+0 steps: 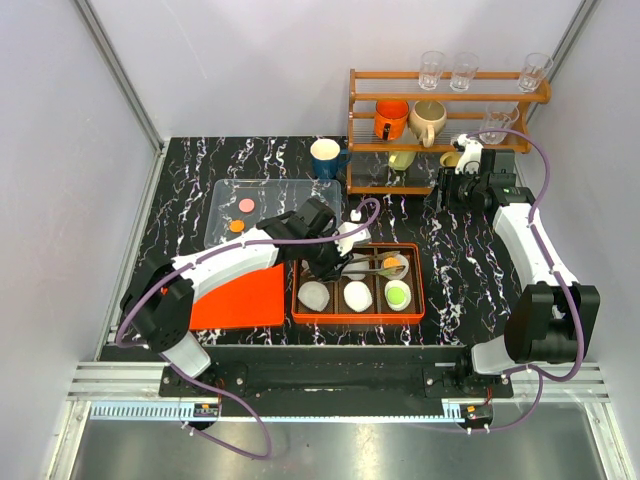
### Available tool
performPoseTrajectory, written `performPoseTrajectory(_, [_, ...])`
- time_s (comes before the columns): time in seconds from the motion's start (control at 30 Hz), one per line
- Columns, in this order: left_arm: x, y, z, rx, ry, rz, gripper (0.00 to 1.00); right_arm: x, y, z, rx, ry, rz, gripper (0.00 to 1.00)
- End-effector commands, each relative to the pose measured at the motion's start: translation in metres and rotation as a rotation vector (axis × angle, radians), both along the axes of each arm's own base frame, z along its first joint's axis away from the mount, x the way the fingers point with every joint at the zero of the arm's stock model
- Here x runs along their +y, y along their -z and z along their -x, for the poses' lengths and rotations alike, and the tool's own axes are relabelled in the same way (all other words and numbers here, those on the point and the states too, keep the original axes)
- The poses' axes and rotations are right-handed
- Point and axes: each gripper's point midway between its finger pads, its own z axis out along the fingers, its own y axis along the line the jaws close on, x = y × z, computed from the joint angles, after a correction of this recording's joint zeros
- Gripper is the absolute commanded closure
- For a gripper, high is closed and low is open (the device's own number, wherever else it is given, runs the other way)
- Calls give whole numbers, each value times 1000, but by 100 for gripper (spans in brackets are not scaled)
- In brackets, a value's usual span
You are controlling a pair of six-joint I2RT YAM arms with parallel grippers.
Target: Pack the cookies
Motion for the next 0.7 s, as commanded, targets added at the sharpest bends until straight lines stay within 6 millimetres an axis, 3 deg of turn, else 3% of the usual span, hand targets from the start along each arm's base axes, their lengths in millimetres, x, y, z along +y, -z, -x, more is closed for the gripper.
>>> performPoseTrajectory(0.0, [-20,-25,-17,-83,14,72,60,-1,-16,-5,-65,-9,4,46])
performPoseTrajectory(0.43, [-18,-26,-17,-91,9,75,51,-2,-14,-4,-59,-8,1,46])
performPoseTrajectory(0.67, [-15,-39,-15,-123,-3,114,55,-2,-13,-4,-56,-7,2,46])
